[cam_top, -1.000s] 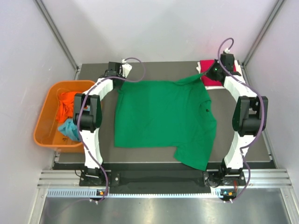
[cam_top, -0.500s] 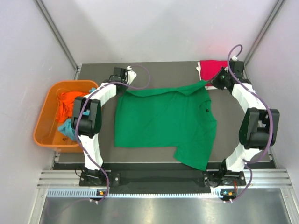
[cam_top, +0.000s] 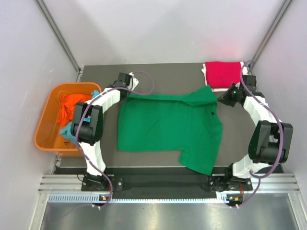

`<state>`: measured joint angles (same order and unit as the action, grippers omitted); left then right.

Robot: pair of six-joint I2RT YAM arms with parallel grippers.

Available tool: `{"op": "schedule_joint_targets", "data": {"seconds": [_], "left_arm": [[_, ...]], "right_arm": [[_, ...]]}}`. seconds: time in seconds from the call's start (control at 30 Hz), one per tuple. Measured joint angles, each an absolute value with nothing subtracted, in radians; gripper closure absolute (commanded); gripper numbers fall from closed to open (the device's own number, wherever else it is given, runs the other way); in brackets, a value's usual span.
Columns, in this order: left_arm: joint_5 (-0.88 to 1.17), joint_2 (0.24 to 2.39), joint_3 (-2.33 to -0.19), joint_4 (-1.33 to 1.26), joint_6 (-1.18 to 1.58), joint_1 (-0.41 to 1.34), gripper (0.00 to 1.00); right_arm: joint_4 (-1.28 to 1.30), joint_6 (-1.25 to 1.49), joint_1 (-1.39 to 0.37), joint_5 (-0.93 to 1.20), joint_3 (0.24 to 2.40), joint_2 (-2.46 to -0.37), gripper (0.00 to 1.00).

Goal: Fold and stack the t-shirts
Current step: Fold the tshirt

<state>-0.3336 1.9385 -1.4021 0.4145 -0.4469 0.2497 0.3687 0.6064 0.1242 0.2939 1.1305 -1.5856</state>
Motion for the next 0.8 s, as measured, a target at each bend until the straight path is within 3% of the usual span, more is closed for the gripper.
{"op": "schedule_joint_targets", "data": {"seconds": [0.27, 0.5, 0.6, 0.8], "left_arm": [[-0.403, 1.932, -1.394, 0.445, -0.428, 0.293, 1.00], [-0.502, 1.931, -1.362, 0.474, -0.401, 0.323, 0.82], [-0.551, 1.914, -1.334, 0.476, -0.395, 0.325, 0.69], [-0.643, 1.835, -1.313, 0.488, -0.370, 0.330, 0.64]], "right_arm": [[0.429, 0.595, 0.160, 0.321, 1.090, -1.499, 1.00], [0.439, 0.580, 0.161, 0.345, 0.980, -1.467, 1.00], [0.441, 0.580, 0.161, 0.354, 0.925, -1.467, 0.93], [0.477, 0.574, 0.162, 0.353, 0.903, -1.466, 0.75]]}}
